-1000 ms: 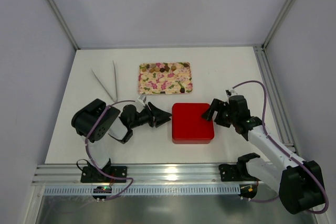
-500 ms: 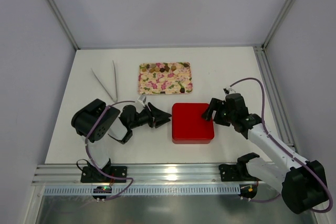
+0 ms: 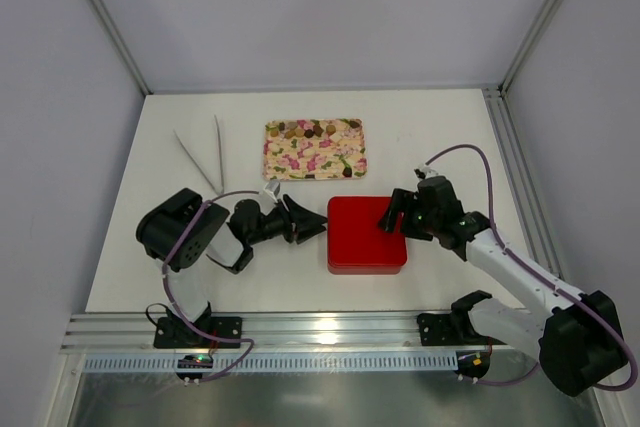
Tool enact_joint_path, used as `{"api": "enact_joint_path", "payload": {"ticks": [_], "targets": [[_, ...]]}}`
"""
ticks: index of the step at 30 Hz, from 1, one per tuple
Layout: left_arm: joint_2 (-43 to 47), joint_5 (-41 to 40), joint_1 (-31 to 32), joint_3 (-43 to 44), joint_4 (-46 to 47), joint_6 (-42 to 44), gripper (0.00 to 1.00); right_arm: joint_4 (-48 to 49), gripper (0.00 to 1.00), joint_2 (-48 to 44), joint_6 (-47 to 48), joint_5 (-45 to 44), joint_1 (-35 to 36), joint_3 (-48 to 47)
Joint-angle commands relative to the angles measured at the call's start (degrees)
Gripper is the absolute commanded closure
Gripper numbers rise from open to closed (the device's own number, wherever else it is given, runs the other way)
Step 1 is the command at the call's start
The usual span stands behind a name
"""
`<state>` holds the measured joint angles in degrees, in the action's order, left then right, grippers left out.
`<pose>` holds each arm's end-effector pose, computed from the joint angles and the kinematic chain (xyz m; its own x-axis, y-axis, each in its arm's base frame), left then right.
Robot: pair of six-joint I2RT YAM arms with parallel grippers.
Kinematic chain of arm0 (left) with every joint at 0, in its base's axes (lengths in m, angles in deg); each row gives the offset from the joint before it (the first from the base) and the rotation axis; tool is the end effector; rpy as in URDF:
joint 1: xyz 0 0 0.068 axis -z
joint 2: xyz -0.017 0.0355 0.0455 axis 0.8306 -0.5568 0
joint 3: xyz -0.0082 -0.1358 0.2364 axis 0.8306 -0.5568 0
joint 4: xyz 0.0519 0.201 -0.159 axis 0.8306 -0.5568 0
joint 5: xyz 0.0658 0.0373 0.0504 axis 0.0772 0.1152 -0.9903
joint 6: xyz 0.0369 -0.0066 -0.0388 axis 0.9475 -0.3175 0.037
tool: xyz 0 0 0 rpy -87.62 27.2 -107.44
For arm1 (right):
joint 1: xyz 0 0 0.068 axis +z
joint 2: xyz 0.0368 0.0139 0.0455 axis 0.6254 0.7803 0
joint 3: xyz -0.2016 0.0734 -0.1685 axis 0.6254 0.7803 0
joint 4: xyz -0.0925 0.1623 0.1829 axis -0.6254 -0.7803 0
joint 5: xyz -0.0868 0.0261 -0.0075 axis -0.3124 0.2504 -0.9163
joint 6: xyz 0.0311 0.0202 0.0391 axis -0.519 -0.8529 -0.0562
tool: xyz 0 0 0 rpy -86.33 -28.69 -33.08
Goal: Pack the chocolate
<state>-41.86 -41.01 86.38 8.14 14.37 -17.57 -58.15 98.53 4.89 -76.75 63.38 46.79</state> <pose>0.2205 -0.1512 0.1065 -0.8929 -0.4440 0.0753 -0.1400 0.1146 -0.9835 0.1850 0.0884 0.2078 -0.8149 0.2222 -0.5353 -0.0335 0.9040 0.4262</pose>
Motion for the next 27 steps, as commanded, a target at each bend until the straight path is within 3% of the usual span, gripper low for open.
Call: {"api": "enact_joint_path", "payload": {"ticks": [1,14,27], "targets": [[0.8,0.7,0.9,1.4,6.8,1.8,0.58,0.4,0.22,0.2,-0.3,-1.7,0.5,-2.8],[1.3,-0.9,2.7,1.4,2.3,3.4,0.58,0.2,0.22,1.9,-0.3,-2.2,2.0,-3.8],[6.3,-1.8,3.7,2.7,-16.4,10.8,0.57,0.1,0.21,3.6,0.1,-3.3,3.1,-3.8]]}}
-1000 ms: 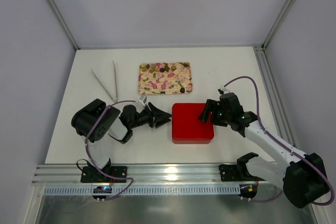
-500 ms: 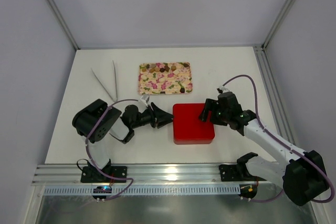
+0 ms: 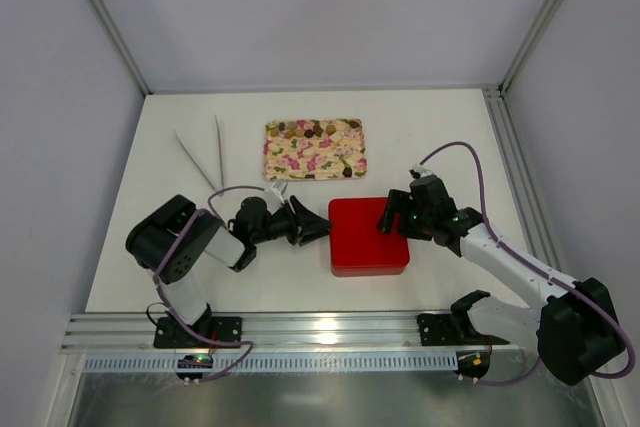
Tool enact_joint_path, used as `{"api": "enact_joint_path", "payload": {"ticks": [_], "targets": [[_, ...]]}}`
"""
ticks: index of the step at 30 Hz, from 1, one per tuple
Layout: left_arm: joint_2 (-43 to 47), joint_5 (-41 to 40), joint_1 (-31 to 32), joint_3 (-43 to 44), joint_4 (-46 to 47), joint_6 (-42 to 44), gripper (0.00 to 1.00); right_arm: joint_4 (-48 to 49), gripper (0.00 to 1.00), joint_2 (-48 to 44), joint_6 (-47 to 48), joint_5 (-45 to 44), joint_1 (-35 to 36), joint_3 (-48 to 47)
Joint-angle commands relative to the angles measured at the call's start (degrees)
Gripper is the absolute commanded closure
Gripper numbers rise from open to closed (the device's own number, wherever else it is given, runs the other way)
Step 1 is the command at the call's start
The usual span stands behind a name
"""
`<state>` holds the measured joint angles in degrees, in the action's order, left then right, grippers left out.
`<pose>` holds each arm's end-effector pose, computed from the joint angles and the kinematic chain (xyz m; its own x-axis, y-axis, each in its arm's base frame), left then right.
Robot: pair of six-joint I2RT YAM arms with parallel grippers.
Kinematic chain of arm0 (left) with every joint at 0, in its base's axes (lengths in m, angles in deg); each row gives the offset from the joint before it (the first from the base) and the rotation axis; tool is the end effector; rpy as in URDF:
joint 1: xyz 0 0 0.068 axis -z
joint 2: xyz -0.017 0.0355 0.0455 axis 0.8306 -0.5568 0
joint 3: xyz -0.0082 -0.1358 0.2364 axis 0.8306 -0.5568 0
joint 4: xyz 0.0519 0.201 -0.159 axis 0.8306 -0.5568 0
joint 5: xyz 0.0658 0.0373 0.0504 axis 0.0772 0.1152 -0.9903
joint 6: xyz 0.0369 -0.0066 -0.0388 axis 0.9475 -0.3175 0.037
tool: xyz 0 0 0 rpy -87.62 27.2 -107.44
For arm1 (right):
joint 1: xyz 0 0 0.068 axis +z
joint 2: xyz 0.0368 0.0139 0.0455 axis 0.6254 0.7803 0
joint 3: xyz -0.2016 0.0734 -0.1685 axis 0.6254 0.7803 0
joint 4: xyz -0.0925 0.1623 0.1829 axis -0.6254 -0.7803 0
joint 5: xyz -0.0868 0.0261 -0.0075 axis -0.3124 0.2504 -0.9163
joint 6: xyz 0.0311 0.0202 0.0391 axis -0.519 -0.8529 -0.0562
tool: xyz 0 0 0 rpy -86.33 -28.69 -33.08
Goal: Pack the chocolate
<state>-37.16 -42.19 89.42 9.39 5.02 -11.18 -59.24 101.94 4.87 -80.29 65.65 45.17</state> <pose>0.2146 -0.1635 0.1143 -0.9175 -0.3977 -0.0054 -0.0809 0.1998 -0.9765 0.1894 0.0973 0.2041 -0.8280 0.1899 -0.5277 -0.0220 0.9292 0.3689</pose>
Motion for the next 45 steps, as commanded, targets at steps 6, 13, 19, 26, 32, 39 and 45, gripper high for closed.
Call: {"api": "enact_joint_path", "payload": {"ticks": [6,13,19,26,32,39,45], "targets": [[4.8,-2.4,1.9,3.9,-21.3,10.1,0.56,1.4,0.21,1.1,0.5,-0.2,1.0,-2.0],[11.4,-5.3,2.0,7.5,-39.0,16.2,0.5,1.7,0.2,1.7,0.7,-0.2,1.4,-2.1],[14.3,-6.1,2.0,10.3,-46.4,18.8,0.49,2.6,0.21,2.6,0.4,-0.1,1.4,-1.7],[12.6,-6.2,2.1,11.2,-49.5,20.1,0.5,2.6,0.2,2.8,0.7,0.3,1.4,-1.6],[9.9,-8.0,2.6,11.4,-52.5,21.1,0.53,2.9,0.18,3.3,1.0,0.7,1.4,-0.7],[7.1,-9.4,2.7,11.3,-54.5,21.8,0.56,5.3,0.17,2.3,-0.3,2.5,1.4,3.1],[5.4,-10.3,2.8,10.1,-54.3,21.7,0.58,7.7,0.17,0.9,-2.2,4.3,1.4,8.4]]}}
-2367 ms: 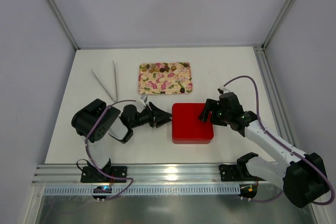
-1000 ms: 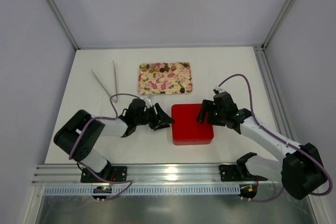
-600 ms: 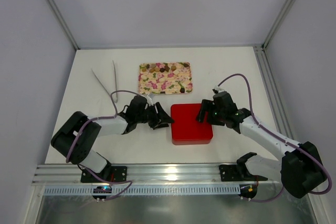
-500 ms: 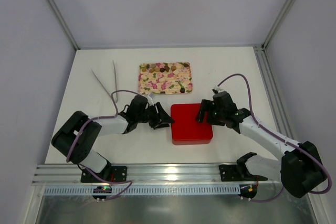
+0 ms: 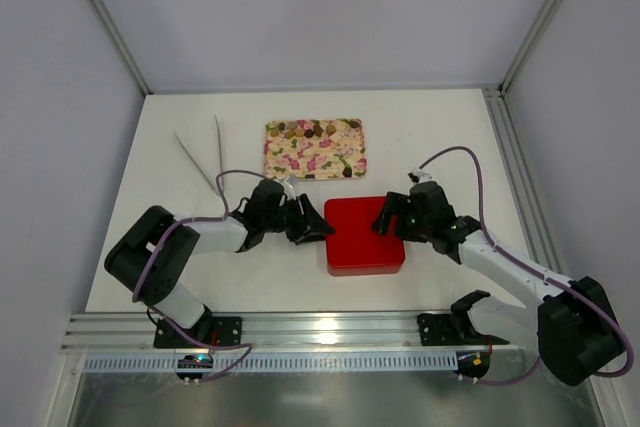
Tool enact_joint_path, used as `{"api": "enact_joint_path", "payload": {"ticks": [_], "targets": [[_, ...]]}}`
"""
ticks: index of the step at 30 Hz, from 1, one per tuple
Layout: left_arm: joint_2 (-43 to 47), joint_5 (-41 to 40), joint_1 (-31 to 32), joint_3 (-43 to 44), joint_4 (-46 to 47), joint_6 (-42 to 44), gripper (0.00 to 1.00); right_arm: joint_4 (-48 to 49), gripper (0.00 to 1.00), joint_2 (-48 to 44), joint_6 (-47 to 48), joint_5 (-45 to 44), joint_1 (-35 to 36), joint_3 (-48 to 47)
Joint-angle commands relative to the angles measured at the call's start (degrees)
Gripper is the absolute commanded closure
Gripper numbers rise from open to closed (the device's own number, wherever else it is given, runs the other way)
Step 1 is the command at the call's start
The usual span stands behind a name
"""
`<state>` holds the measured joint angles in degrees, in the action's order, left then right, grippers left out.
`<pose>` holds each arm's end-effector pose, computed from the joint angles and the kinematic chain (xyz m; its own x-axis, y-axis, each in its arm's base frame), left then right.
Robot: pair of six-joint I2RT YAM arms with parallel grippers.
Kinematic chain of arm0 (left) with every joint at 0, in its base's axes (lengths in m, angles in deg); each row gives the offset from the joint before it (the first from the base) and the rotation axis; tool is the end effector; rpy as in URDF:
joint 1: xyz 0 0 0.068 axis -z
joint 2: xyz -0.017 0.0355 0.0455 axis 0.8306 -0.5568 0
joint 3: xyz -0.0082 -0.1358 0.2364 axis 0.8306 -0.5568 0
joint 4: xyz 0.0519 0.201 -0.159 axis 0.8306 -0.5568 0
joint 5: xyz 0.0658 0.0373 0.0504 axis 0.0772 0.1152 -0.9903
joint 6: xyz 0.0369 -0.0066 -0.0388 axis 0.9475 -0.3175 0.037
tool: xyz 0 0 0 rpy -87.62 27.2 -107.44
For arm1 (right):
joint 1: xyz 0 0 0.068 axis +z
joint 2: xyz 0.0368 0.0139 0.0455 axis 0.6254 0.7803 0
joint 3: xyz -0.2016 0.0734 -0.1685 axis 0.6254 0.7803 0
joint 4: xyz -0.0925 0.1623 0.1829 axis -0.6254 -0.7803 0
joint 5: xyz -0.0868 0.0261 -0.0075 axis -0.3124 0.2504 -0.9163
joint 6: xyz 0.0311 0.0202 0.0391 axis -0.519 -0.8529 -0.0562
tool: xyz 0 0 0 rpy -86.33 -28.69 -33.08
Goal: Pack the chocolate
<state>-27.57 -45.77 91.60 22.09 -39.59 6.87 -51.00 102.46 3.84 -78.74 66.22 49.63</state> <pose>0.2256 -0.1816 0.1370 -0.9539 -0.2847 -0.0946 -0.0751 0.5318 -0.8435 0.1886 0.1003 0.1883 -0.8119 0.2071 -0.5458 -0.0492 0.9074 0.4175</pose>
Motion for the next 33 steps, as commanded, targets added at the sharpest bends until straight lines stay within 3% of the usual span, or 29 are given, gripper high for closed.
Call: {"api": "enact_joint_path", "payload": {"ticks": [1,16,20,33], "targets": [[-4.2,-6.9,0.6,-2.9,-9.7,3.6,0.59,-0.3,0.17,-0.2,-1.6,3.3,0.9,4.5],[-2.8,-8.2,-0.1,-3.1,-12.9,4.8,0.59,-1.5,0.18,-9.3,-5.7,6.6,0.8,14.0],[-2.3,-7.8,-1.6,-3.4,-13.6,5.8,0.59,-1.5,0.27,-11.7,-7.1,7.3,0.8,16.2],[-1.1,-6.6,-4.6,-4.5,-16.2,8.5,0.59,2.0,0.38,-12.7,-9.5,9.7,0.7,20.5]]}}
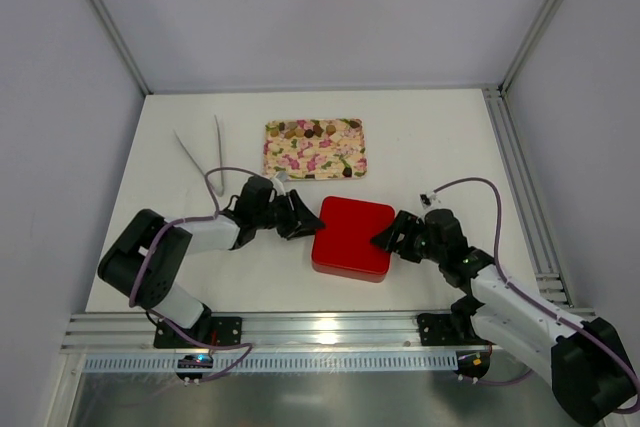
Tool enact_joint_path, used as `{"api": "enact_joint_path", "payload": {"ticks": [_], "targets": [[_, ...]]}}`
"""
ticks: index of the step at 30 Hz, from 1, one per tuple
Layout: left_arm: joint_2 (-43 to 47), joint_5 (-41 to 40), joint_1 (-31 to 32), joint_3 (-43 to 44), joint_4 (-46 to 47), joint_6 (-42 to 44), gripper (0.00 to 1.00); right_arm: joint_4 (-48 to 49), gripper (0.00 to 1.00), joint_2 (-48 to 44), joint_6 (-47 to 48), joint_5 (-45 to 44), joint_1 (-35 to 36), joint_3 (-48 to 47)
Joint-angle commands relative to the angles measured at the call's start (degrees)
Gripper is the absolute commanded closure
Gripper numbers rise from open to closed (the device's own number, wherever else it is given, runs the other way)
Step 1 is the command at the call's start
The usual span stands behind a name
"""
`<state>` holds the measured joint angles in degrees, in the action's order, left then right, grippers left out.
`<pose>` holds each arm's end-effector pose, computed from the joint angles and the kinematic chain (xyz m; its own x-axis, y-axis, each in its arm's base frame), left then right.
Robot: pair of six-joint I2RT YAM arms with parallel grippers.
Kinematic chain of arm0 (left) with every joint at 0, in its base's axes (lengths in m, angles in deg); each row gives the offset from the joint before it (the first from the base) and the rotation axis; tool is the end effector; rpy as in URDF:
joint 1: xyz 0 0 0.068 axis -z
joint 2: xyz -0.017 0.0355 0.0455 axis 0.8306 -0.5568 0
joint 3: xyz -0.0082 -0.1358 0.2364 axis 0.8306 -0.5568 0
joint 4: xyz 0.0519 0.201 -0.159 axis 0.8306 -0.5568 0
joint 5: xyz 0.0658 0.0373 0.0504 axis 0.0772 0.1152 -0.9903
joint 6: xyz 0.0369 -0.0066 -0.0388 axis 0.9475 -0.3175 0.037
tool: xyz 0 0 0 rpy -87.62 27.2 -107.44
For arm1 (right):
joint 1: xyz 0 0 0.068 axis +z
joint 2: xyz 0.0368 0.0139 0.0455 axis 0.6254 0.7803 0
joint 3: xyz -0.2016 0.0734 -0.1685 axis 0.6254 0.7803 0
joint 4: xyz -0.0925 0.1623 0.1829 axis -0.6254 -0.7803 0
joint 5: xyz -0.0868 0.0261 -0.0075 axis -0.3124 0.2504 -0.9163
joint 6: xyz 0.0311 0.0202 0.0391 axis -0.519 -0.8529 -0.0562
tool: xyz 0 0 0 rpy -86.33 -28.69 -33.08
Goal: Pack the chocolate
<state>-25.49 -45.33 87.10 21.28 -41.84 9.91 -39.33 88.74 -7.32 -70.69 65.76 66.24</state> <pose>0.2331 -0.1599 0.1397 -0.9378 -0.3240 -0.1248 -0.0781 0.5470 -0.8335 0.1463 0.0824 0.1538 -0.7993 0.3731 -0.4710 -0.0227 0.7646 0.6441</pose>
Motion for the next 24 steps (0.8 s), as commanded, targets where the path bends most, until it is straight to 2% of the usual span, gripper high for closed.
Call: {"api": "enact_joint_path", "payload": {"ticks": [1,4,21,24], "targets": [[-3.2,-7.1,-0.2,-3.8,-14.0,5.5,0.58,-9.8,0.4,0.8,1.7,1.8,1.2,4.0],[-3.1,-6.9,-0.4,-4.1,-14.3,5.8,0.58,-10.5,0.48,-0.7,1.2,1.9,1.2,4.2],[-2.1,-7.0,-1.8,-1.5,-19.2,8.7,0.58,-12.9,0.71,-6.3,-0.6,3.1,1.3,5.7],[-2.1,-6.9,-1.8,-1.3,-20.5,8.9,0.58,-13.1,0.78,-7.0,-0.7,3.4,1.3,5.8]]}}
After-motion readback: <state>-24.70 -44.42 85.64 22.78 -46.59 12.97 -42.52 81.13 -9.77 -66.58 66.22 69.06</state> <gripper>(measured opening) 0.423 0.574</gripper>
